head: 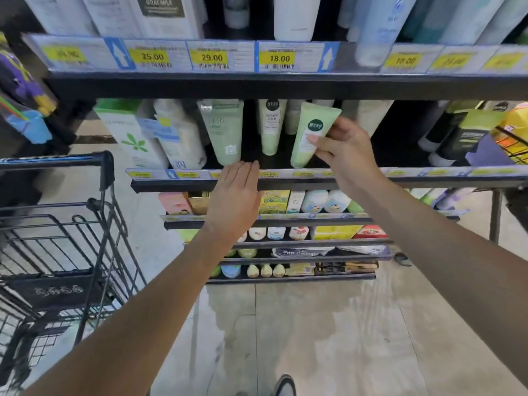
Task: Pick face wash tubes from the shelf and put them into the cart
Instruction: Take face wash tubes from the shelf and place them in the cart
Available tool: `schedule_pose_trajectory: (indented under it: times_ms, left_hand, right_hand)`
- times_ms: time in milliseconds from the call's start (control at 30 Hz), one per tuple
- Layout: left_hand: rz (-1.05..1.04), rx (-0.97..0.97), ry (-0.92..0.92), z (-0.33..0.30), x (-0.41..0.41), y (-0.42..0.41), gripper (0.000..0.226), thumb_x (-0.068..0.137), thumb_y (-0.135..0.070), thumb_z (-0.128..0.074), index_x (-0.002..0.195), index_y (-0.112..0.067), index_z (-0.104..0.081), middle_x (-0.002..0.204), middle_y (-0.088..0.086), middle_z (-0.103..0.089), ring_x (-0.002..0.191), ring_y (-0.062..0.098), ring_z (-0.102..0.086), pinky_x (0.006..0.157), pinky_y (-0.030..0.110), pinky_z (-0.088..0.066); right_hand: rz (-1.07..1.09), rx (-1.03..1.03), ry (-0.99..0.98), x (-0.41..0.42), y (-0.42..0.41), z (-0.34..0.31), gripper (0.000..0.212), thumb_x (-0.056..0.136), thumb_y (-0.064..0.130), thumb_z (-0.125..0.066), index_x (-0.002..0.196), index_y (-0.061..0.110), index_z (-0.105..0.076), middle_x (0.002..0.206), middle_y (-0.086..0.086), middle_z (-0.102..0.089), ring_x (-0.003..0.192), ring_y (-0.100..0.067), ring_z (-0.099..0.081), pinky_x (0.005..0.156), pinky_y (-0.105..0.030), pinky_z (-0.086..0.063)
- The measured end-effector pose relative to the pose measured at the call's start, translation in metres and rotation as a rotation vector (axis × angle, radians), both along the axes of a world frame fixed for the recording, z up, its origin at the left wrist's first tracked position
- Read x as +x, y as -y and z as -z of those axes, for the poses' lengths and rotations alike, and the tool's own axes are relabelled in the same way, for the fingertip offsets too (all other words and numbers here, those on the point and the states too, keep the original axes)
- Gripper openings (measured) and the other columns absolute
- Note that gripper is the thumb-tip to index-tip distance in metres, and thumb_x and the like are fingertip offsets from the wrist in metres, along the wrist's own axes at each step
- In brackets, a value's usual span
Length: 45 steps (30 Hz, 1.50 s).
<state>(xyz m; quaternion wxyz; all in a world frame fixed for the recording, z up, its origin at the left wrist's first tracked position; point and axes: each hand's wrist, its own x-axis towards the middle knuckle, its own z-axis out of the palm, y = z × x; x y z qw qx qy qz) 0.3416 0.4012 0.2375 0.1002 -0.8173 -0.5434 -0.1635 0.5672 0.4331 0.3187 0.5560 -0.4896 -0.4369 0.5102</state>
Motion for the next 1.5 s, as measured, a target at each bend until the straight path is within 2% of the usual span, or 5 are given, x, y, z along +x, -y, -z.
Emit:
schedule_pose_trajectory:
  times_ms: [200,467,700,1267,1500]
  left_hand:
    - [-0.006,0.017,0.018,0.004,0.000,0.003,0.064,0.091,-0.020,-0.069,0.146,0.006,-0.047,0.140,0.024,-0.057,0.135,0.040,-0.050,0.120,0.053,-0.034]
    - [-0.013,0.023,0.025,0.007,0.002,0.005,0.066,0.092,-0.019,-0.068,0.148,0.007,-0.044,0.144,0.024,-0.054,0.140,0.040,-0.046,0.123,0.052,-0.029]
    - [0.005,0.045,0.028,0.008,0.001,0.006,0.066,0.094,-0.019,-0.065,0.149,0.007,-0.042,0.145,0.023,-0.053,0.141,0.039,-0.044,0.125,0.050,-0.026]
    - [-0.008,-0.050,0.010,0.004,0.001,0.007,0.065,0.097,-0.020,-0.061,0.152,0.005,-0.038,0.149,0.022,-0.049,0.146,0.037,-0.039,0.125,0.051,-0.026]
    - [-0.004,-0.094,-0.020,0.000,-0.001,0.008,0.068,0.098,-0.023,-0.062,0.154,0.004,-0.035,0.152,0.021,-0.047,0.148,0.037,-0.036,0.126,0.049,-0.023]
  right_hand:
    - [-0.058,-0.027,0.110,0.000,-0.030,0.007,0.042,0.090,-0.007,-0.070,0.126,0.013,-0.061,0.121,-0.011,-0.073,0.116,-0.030,-0.069,0.101,-0.053,-0.056]
    - [-0.191,-0.049,0.371,0.003,-0.044,0.013,0.064,0.080,-0.012,-0.078,0.120,0.033,-0.057,0.120,-0.004,-0.069,0.116,-0.022,-0.067,0.096,-0.040,-0.059]
    - [-0.155,-0.083,0.438,0.003,-0.061,0.019,0.055,0.079,-0.014,-0.077,0.109,0.030,-0.064,0.117,-0.004,-0.072,0.111,-0.021,-0.069,0.094,-0.042,-0.061]
    - [-0.103,-0.118,0.348,0.001,-0.075,0.026,0.051,0.082,-0.015,-0.073,0.121,0.017,-0.064,0.101,0.005,-0.073,0.100,-0.012,-0.071,0.096,-0.040,-0.060]
    - [-0.045,-0.138,0.663,0.010,-0.056,0.016,0.057,0.081,0.014,-0.086,0.133,0.009,-0.062,0.116,-0.005,-0.071,0.111,-0.019,-0.067,0.104,-0.035,-0.052]
